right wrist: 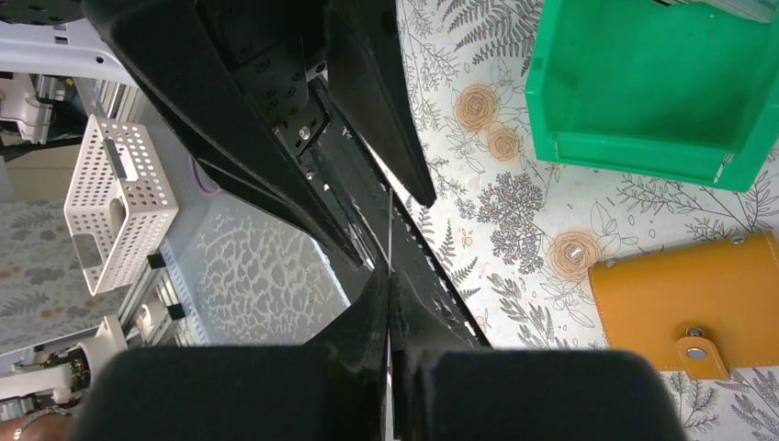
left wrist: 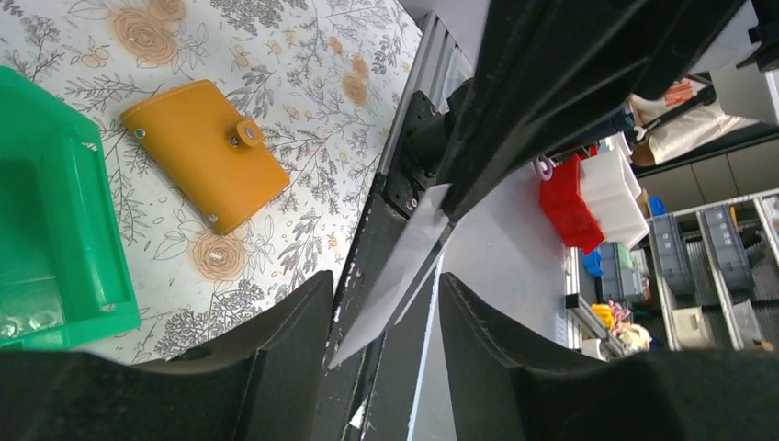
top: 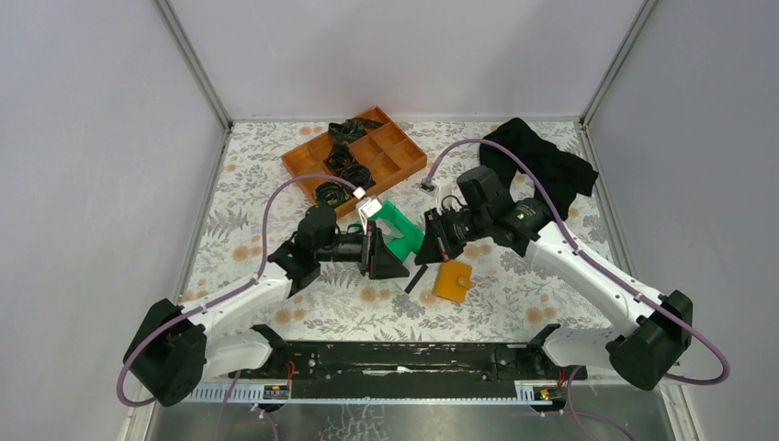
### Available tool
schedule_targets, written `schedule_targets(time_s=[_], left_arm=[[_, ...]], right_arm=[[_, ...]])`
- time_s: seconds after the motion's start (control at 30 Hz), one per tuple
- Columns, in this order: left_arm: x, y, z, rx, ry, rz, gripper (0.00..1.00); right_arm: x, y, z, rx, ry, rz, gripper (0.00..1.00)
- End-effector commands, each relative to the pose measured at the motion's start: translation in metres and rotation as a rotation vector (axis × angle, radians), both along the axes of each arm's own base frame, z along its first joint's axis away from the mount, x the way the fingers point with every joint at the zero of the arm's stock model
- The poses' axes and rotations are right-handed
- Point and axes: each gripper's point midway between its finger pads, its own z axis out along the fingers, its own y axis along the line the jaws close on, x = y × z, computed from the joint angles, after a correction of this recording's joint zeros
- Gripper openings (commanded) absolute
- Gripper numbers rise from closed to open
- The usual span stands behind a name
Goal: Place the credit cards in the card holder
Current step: Pick up the credit card from the storage box.
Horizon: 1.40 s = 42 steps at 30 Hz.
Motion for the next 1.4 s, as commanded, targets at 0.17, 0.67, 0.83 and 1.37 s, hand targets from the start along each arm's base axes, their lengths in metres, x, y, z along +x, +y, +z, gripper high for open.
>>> schedule_targets(time_s=[0.17, 0.67, 0.83, 1.37], left_arm=[[-0.008, -0.011, 0.021, -0.1, -0.044, -0.119, 0.31], [0.0, -0.016, 0.019, -0.142, 0.002, -0.074, 0.0], [0.01, -0.013, 0.026, -0.23, 0.032, 0.054, 0.0], [0.027, -0.031, 0.025, -0.287, 0.086, 0.335, 0.0]], right_arm=[[0.008, 0.0, 0.006, 0.097, 0.059, 0.033, 0.0], [0.038, -0.02, 0.02, 0.096, -0.024, -0.081, 0.52], [0.057, -0.043, 0.02, 0.025, -0.147, -0.266, 0.65], [0.04, -0.048, 0.0, 0.206, -0.088, -0.436, 0.69]])
